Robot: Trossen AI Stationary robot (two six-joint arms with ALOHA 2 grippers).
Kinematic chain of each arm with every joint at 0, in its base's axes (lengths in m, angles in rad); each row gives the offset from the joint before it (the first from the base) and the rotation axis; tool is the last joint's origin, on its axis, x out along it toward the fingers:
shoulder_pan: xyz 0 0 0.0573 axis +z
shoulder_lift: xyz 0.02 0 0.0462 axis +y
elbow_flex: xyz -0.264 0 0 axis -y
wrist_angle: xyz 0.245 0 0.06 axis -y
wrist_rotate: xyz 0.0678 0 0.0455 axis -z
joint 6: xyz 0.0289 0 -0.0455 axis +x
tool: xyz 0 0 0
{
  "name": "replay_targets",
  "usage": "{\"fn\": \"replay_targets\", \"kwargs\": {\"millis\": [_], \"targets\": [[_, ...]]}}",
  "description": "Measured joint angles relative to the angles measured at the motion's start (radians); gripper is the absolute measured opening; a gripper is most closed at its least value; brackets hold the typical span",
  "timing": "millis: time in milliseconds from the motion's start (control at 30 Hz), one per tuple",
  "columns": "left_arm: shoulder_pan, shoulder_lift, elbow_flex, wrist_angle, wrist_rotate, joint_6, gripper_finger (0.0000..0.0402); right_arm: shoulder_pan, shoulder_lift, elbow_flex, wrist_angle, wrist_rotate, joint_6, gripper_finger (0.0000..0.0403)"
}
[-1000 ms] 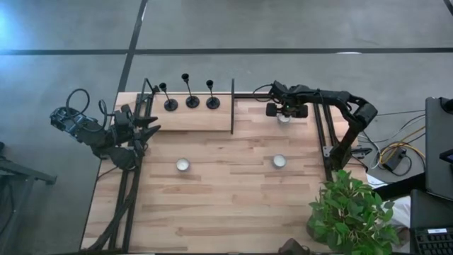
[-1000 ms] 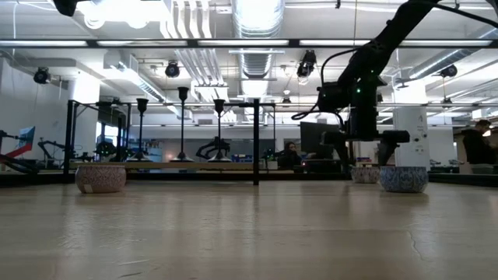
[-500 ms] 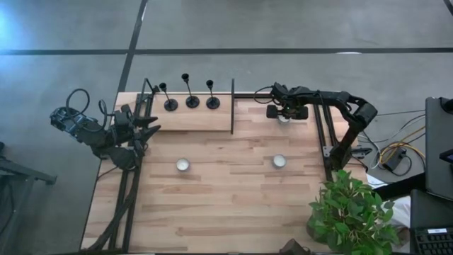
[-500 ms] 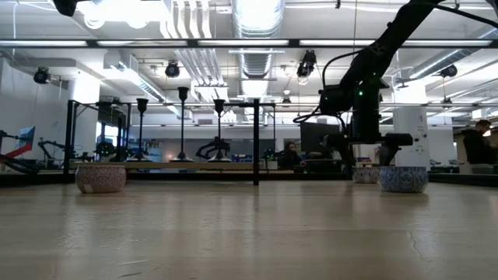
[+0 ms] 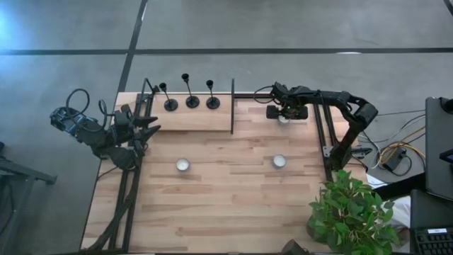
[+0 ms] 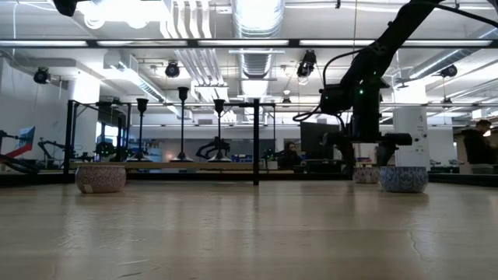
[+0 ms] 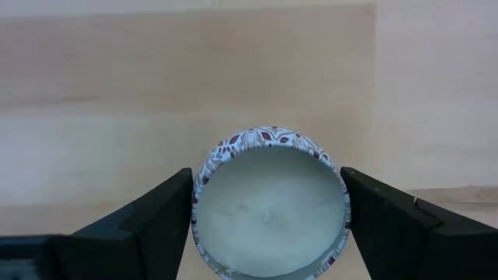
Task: Pick & Place candle stick holders
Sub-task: Move the white scented candle to the center of the table
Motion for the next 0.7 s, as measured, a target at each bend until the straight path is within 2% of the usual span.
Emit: {"fn": "replay_targets", "kwargs": {"millis": [167, 700], "targets": [[0.0, 0.0, 0.0, 0.0, 0.0, 0.0, 0.0168, 0.006, -0.001, 0.0, -0.004, -0.042, -0.02, 0.0284], [0.0, 0.0, 0.0, 0.0, 0.0, 0.0, 0.0168, 0.124, 0.0, -0.001, -0.009, -0.061, -0.1, 0.0285]]}}
